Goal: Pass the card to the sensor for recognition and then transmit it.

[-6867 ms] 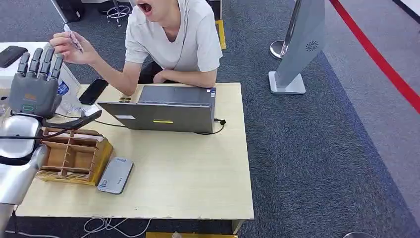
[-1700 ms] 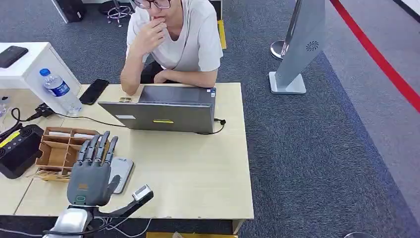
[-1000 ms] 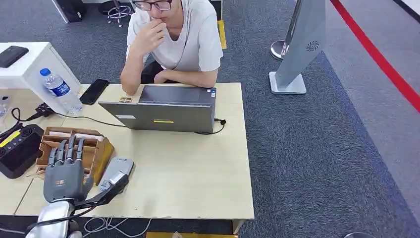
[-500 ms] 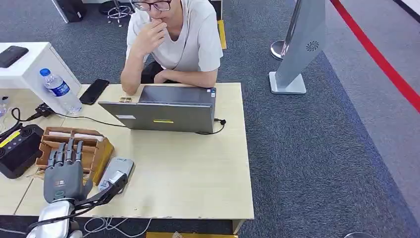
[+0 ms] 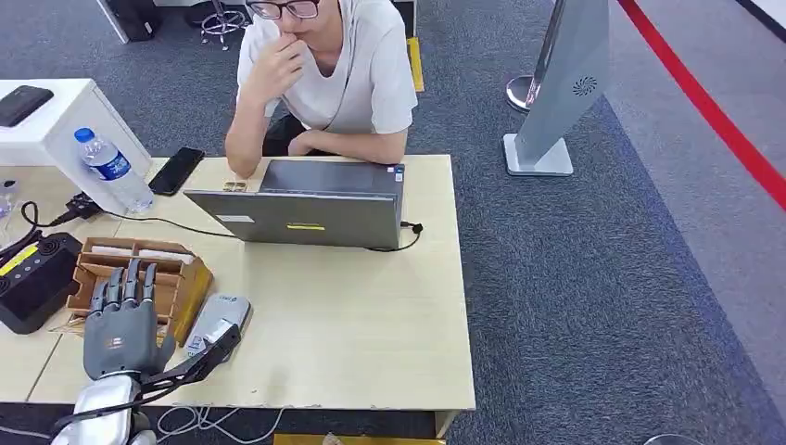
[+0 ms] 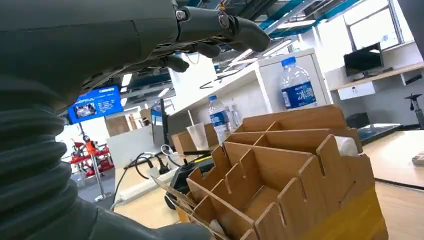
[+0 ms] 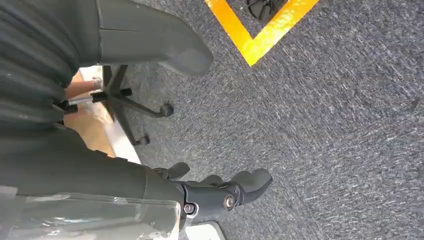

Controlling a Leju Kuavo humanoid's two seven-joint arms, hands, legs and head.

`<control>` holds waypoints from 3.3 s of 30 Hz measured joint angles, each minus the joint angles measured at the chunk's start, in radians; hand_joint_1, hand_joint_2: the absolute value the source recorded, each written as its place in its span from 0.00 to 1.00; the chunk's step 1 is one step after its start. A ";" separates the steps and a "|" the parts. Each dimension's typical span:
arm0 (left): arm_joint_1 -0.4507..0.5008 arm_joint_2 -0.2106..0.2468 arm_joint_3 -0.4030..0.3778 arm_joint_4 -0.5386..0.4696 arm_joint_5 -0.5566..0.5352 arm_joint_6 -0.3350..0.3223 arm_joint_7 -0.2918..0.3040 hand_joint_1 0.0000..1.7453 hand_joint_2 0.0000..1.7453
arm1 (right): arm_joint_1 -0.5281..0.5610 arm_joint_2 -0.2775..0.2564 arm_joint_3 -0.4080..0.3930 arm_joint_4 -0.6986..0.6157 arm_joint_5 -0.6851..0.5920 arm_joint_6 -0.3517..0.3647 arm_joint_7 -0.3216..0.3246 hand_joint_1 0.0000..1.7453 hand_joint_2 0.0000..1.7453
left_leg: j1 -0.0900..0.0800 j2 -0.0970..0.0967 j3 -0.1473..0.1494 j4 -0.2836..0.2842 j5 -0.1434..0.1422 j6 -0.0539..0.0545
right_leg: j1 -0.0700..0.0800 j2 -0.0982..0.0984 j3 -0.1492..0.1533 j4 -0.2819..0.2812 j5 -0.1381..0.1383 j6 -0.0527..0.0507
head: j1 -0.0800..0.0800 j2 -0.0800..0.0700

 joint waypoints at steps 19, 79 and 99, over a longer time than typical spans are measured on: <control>0.024 0.014 -0.005 -0.013 -0.001 -0.046 0.184 0.00 1.00 | -0.002 0.000 0.000 0.000 -0.012 -0.001 0.003 0.00 1.00 | 0.000 0.000 0.000 0.000 0.000 0.000 | 0.000 0.000 0.000 0.000 0.000 0.000 | 0.000 0.000; -0.078 -0.018 0.106 0.171 -0.001 0.053 0.116 0.00 1.00 | -0.004 -0.008 0.072 -0.001 0.039 0.035 0.006 0.00 1.00 | 0.000 0.000 0.000 0.000 0.000 0.000 | 0.000 0.000 0.000 0.000 0.000 0.000 | 0.000 0.000; -0.202 -0.043 -0.047 0.262 -0.001 -0.002 0.154 0.00 1.00 | -0.005 -0.008 0.081 -0.001 0.043 0.041 0.003 0.00 1.00 | 0.000 0.000 0.000 0.001 0.000 0.000 | 0.000 0.000 0.000 0.000 0.000 0.000 | 0.000 0.000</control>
